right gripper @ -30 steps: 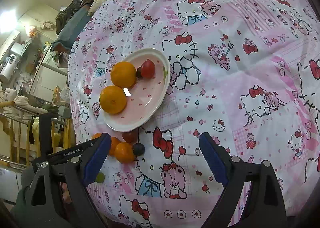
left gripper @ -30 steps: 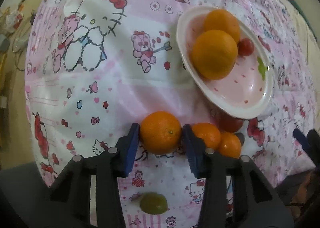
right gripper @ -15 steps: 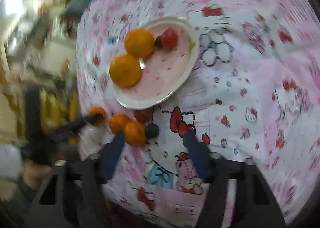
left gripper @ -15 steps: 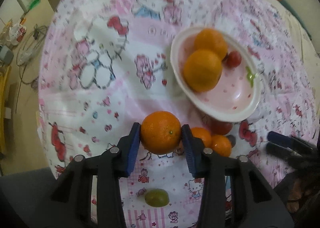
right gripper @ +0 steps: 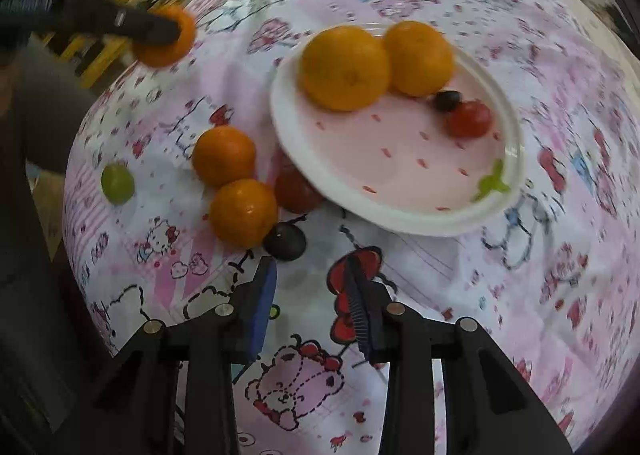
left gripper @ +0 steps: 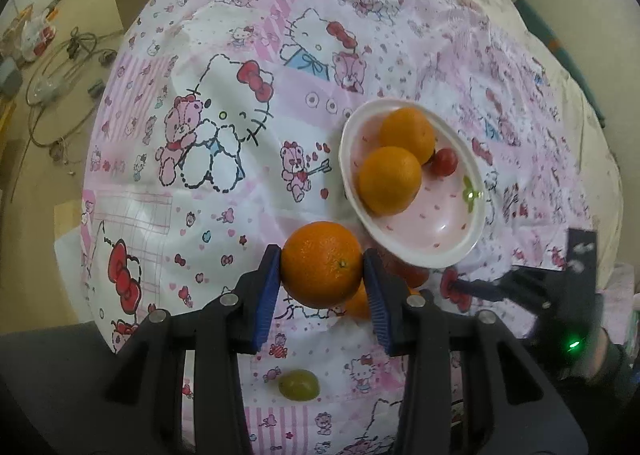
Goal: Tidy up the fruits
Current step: 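Grasp a small mandarin with the left gripper while the right gripper grasps a dark plum, then carry both fruits over the plate and open both grippers to drop them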
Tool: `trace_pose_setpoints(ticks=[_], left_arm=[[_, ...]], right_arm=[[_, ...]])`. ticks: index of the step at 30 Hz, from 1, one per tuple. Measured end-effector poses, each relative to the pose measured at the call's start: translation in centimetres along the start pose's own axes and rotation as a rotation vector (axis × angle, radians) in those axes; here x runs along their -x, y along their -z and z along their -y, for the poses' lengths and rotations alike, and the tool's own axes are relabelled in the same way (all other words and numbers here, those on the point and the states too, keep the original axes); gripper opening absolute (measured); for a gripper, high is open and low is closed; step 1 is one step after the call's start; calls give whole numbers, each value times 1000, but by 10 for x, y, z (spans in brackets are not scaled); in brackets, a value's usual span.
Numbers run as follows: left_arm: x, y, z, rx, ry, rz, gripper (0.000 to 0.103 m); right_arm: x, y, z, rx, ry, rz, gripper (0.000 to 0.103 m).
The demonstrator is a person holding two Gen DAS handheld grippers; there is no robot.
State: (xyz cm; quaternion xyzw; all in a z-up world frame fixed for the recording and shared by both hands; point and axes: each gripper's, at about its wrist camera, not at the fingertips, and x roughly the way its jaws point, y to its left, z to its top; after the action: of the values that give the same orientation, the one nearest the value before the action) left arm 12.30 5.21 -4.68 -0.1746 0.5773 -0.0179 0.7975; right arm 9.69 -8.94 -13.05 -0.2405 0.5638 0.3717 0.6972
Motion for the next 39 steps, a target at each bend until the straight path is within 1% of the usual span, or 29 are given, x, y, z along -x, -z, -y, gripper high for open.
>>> trace_pose_setpoints(ticks=[1, 3, 7, 10, 12, 14, 16, 17, 23, 25, 29, 34, 39], left_arm=[[0, 0, 1, 2, 8, -3, 37], [1, -1, 1, 5, 21, -6, 37], [2, -2, 4, 1, 30, -6, 37], [3, -2, 6, -14, 21, 3, 37], [3, -2, 6, -11, 21, 4, 37], [2, -2, 5, -8, 17, 1, 37], [0, -2, 3, -6, 12, -4, 37], [0, -2, 3, -5, 10, -6, 37], [-4, -2, 0, -11, -19, -4, 37], [-6, -1, -2, -6, -24, -5, 37], [-5, -1, 0, -11, -31, 0, 37], [-6, 0, 4, -25, -43, 5, 37], [-4, 1, 7, -37, -62, 21, 37]], right_arm=[[-2, -1, -2, 21, 7, 0, 36], [-7, -4, -5, 62, -7, 4, 36], [-17, -7, -12, 174, 6, -8, 35], [-24, -8, -16, 210, -16, -1, 35], [-27, -8, -20, 236, -24, 3, 32], [-29, -8, -26, 252, -28, 8, 32], [-29, -7, -28, 256, -34, 10, 27], [-29, -5, -27, 250, -35, 11, 25], [-22, 3, -21, 235, -26, 24, 24], [-18, 7, -18, 213, -17, 25, 24], [-5, 16, -4, 138, -24, 18, 24], [23, 29, 8, 59, -15, 64, 24], [51, 43, 15, -52, 13, 143, 24]])
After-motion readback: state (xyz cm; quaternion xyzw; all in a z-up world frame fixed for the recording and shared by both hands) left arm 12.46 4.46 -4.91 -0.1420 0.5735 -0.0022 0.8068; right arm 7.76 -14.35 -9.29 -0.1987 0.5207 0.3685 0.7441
